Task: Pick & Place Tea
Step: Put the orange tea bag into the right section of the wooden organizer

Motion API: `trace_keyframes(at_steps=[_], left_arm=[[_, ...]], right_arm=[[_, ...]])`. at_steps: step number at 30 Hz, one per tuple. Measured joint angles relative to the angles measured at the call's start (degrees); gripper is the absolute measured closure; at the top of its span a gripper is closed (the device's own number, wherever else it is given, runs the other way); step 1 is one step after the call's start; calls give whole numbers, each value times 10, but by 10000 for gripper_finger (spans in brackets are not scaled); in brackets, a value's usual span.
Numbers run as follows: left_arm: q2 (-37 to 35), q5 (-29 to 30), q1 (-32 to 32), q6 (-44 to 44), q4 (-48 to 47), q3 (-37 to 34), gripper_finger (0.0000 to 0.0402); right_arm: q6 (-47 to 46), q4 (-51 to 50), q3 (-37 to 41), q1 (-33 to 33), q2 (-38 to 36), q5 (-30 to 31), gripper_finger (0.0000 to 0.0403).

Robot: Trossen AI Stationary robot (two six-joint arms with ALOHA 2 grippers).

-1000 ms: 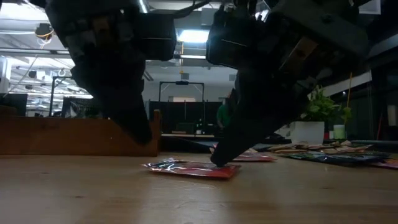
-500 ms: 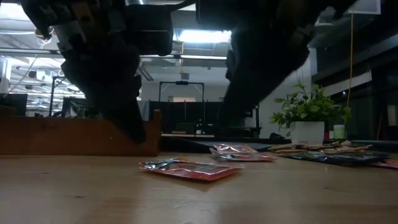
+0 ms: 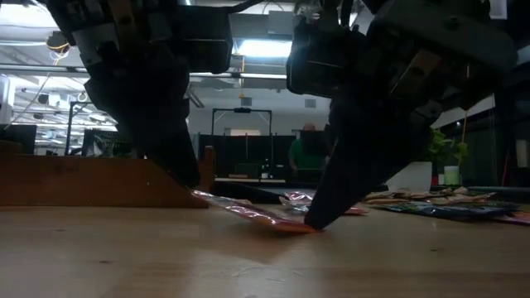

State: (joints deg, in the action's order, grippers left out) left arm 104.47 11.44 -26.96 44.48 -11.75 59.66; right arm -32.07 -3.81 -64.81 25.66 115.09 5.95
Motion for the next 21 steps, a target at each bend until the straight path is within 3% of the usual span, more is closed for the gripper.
trace_keyframes(at_steps=[9, 13, 21], left_arm=[[0, 0, 2, 42, 0, 0, 336], [0, -2, 4, 57, 2, 0, 314], [0, -42, 24, 167, 0, 0, 259]], right_arm=[[-17, 26, 23, -1, -2, 5, 398], [-6, 33, 24, -1, -1, 5, 398], [-5, 38, 24, -1, 0, 17, 398]])
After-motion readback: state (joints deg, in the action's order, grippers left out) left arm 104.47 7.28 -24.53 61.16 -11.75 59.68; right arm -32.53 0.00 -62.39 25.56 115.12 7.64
